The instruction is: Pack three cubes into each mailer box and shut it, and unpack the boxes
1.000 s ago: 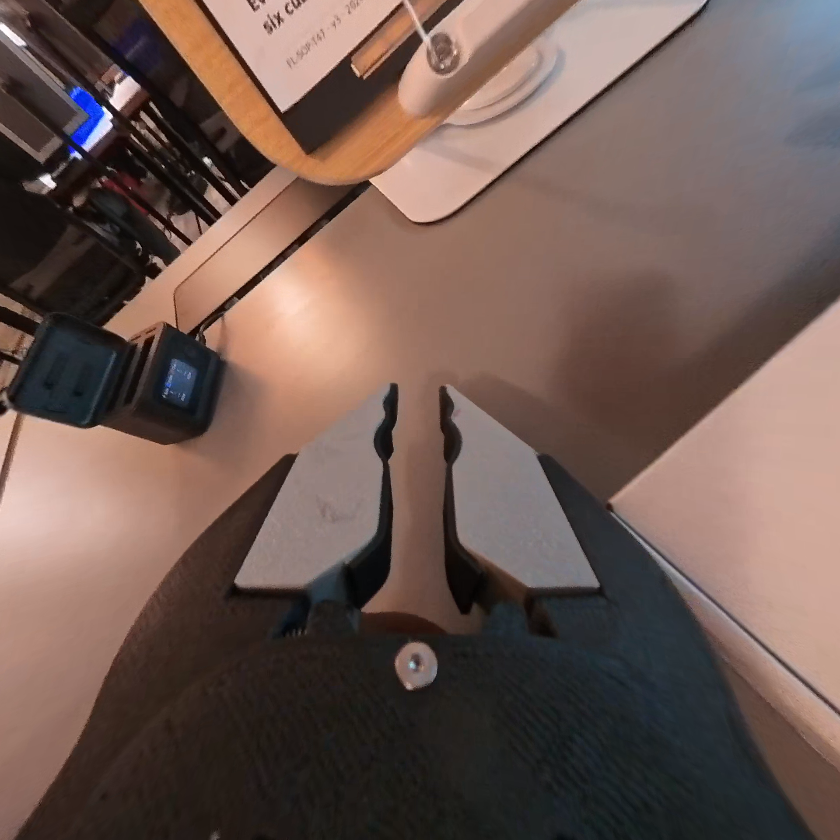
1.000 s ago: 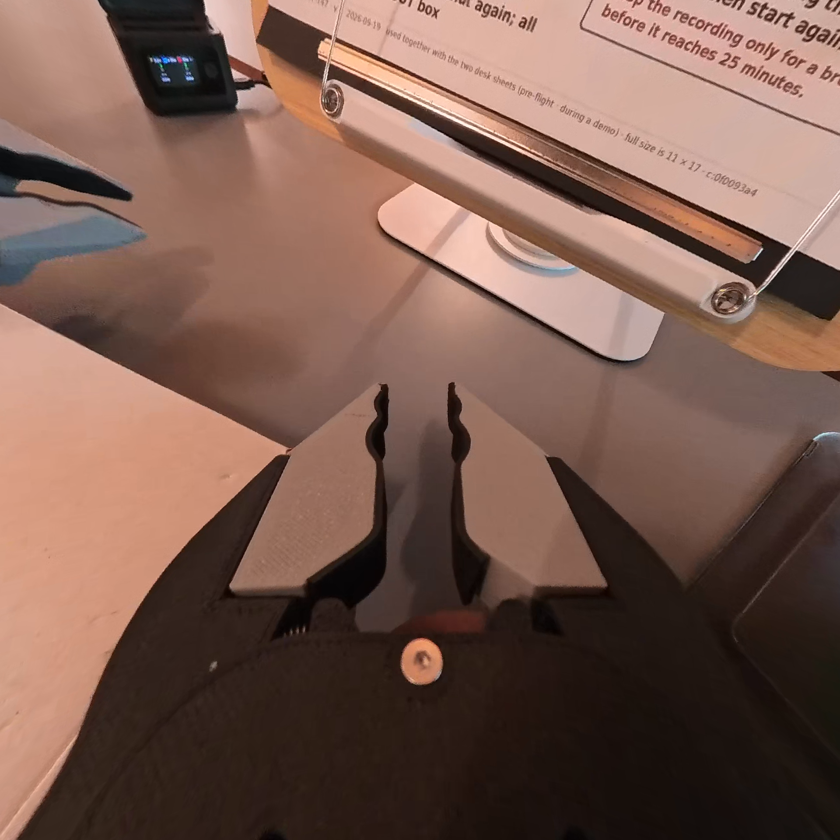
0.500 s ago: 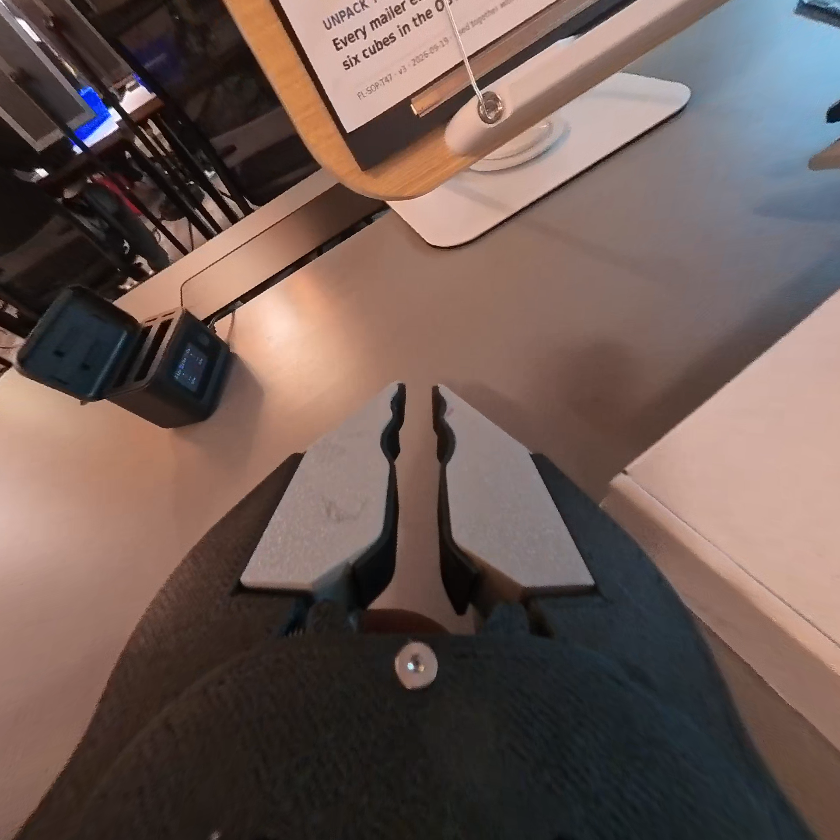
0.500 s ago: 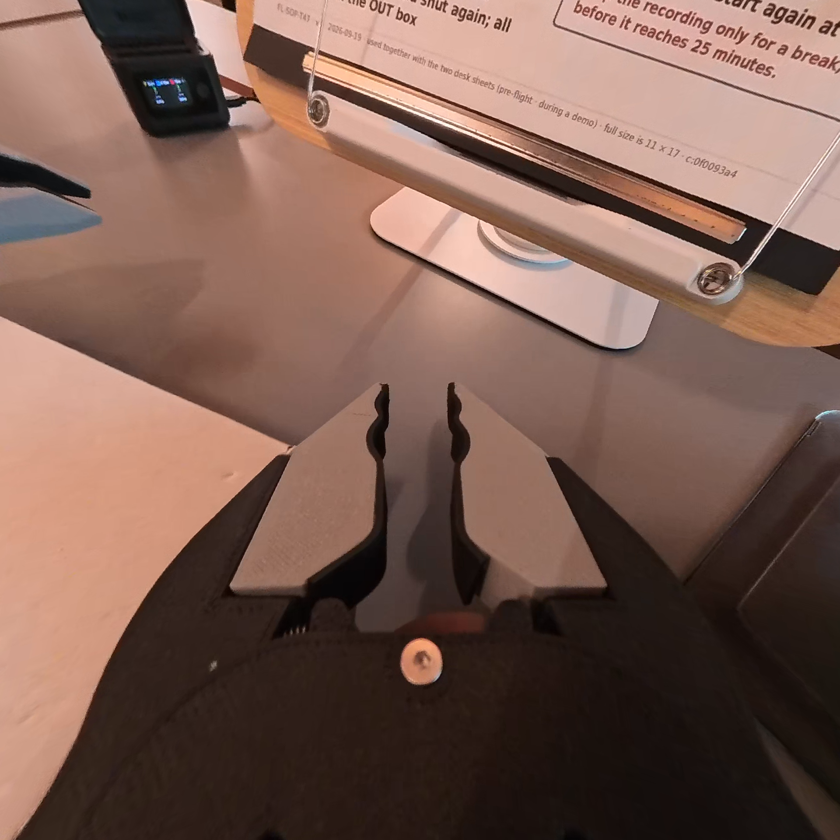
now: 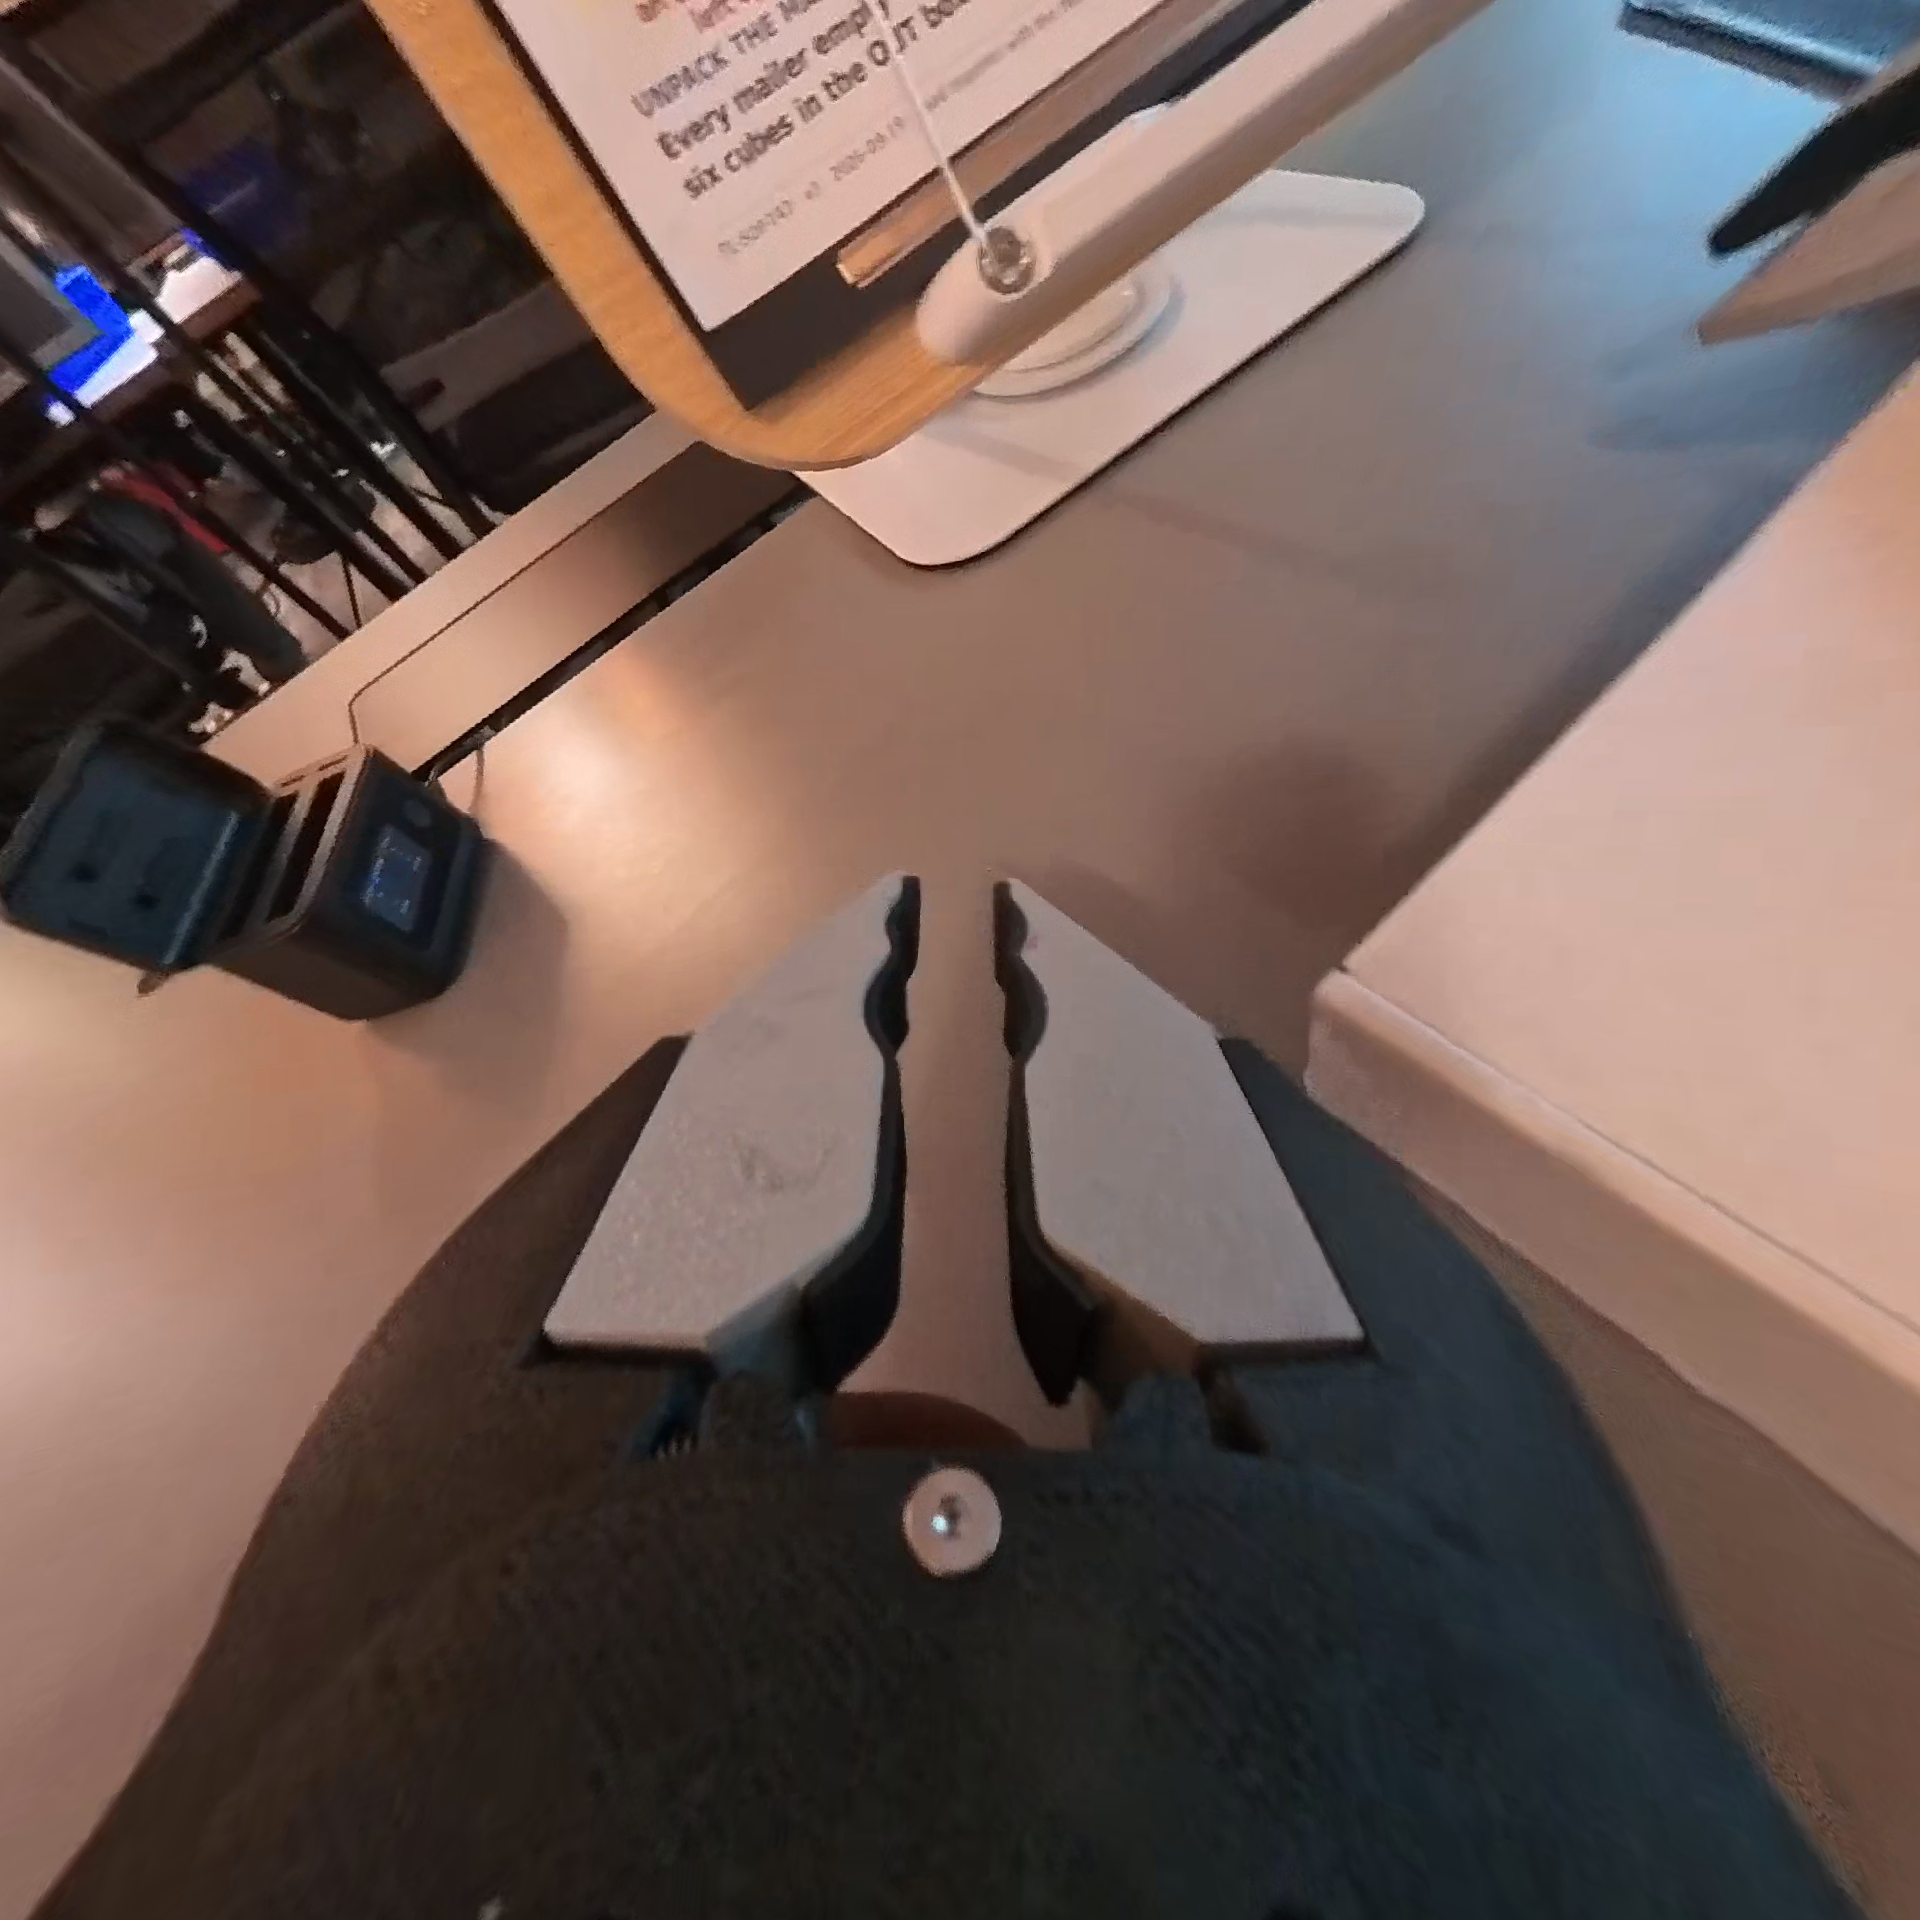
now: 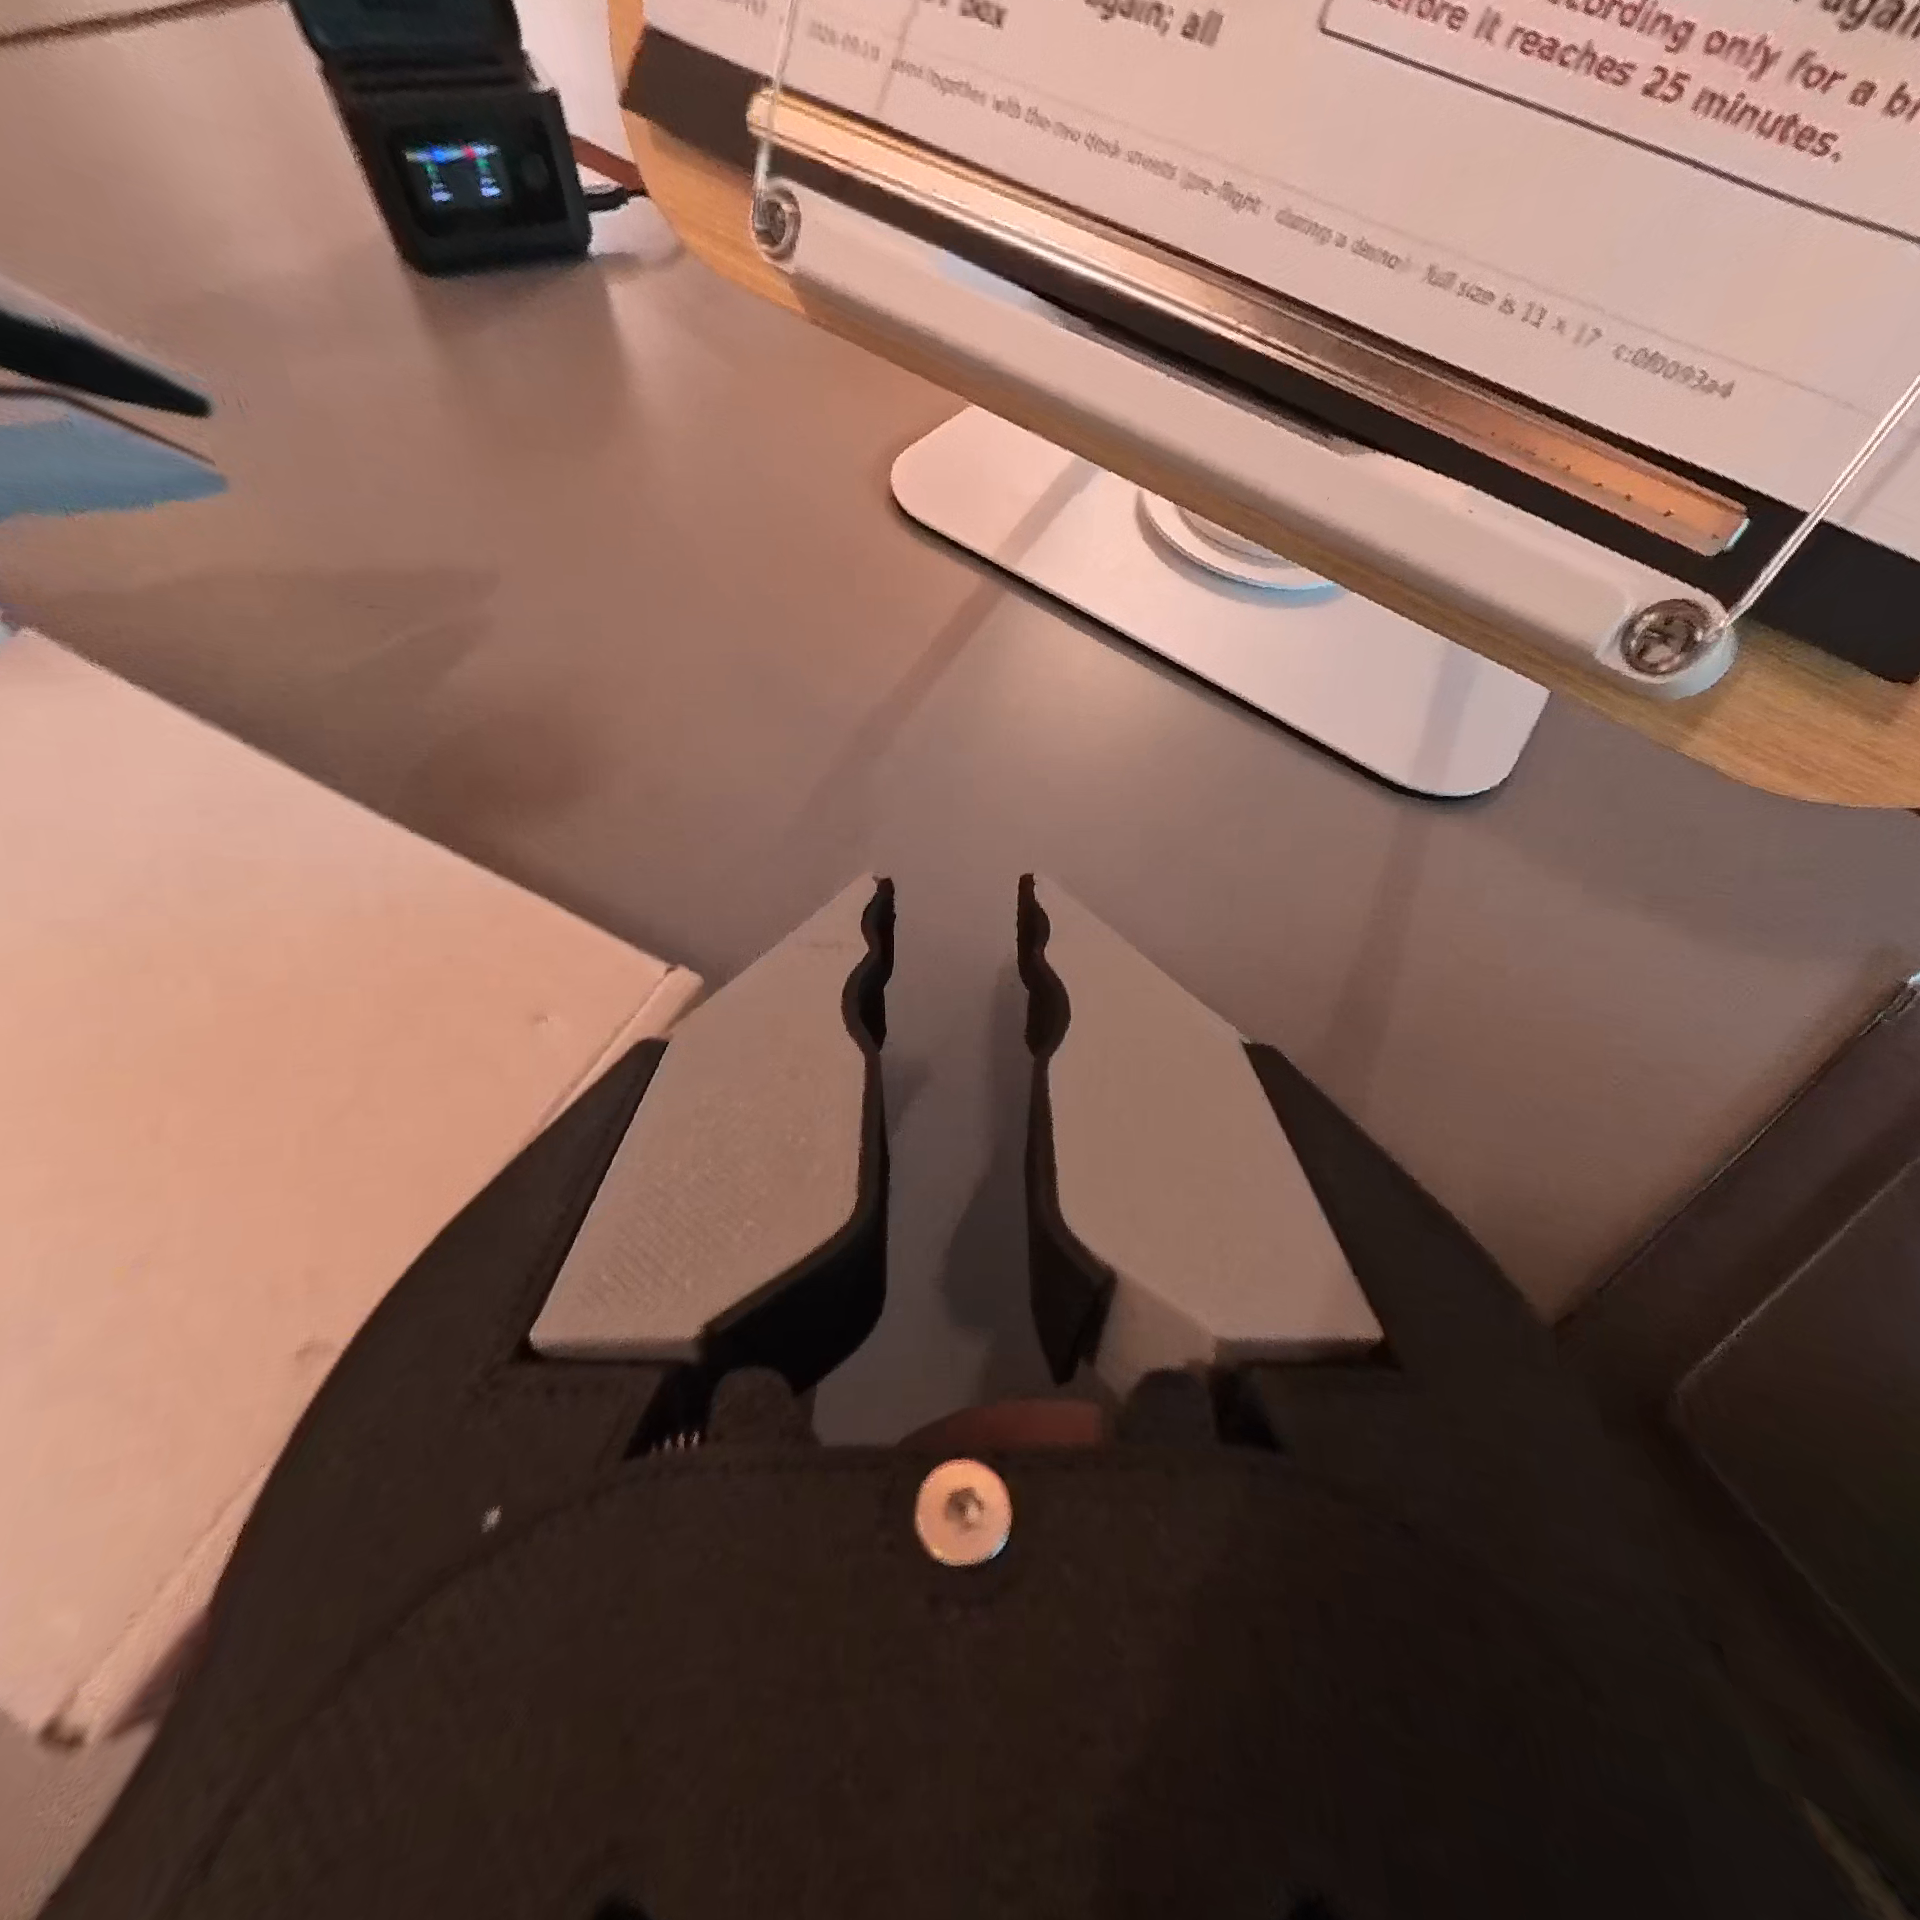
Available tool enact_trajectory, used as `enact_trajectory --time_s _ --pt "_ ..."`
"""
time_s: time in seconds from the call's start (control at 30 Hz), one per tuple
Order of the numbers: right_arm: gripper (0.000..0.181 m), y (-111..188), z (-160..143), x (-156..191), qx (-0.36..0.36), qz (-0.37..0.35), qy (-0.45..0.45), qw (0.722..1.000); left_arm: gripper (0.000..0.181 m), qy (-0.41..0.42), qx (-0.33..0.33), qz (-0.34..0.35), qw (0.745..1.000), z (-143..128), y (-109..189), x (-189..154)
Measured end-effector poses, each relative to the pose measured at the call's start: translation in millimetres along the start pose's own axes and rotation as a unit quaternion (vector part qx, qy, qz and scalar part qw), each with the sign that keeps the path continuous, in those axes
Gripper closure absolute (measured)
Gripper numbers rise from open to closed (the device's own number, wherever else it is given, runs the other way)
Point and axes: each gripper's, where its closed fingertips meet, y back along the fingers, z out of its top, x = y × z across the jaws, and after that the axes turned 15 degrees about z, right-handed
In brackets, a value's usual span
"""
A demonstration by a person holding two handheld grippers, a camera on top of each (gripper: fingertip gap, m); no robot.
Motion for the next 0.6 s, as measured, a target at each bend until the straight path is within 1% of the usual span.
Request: enact_trajectory --time_s 0.07,0.17,0.27,0.33,0.37,0.47,0.53,0.57,0.6 --pt "0.16 7 3 4 0.002 0.022 0.029 0.999 0.168 -0.028 -0.01 -0.007 1.0 0 9 2" --pt "0.161 22 7 10 0.006 0.057 0.083 0.995 0.171 -0.064 -0.019 -0.047 0.997 -5 25 -2" --pt "0.16 39 5 25 -0.002 0.117 0.12 0.986 0.176 -0.115 -0.062 -0.141 0.981 -12 53 -24" --pt "0.16 50 -3 43 0.004 0.184 0.136 0.974 0.176 -0.146 -0.083 -0.207 0.964 -20 74 -40" --pt "0.16 56 -10 53 0.014 0.216 0.145 0.966 0.175 -0.145 -0.083 -0.236 0.957 -24 83 -46" --pt "0.164 71 -35 80 0.061 0.304 0.152 0.939 0.158 -0.101 -0.038 -0.346 0.932 -36 109 -62" --pt "0.169 78 -53 98 0.098 0.358 0.15 0.917 0.144 -0.087 -0.012 -0.381 0.92 -43 116 -69" --pt "0.171 79 -59 106 0.112 0.376 0.156 0.906 0.141 -0.089 -0.003 -0.401 0.912 -47 121 -75" --pt "0.172 78 -65 112 0.125 0.386 0.163 0.9 0.14 -0.098 0.002 -0.406 0.908 -49 121 -80"
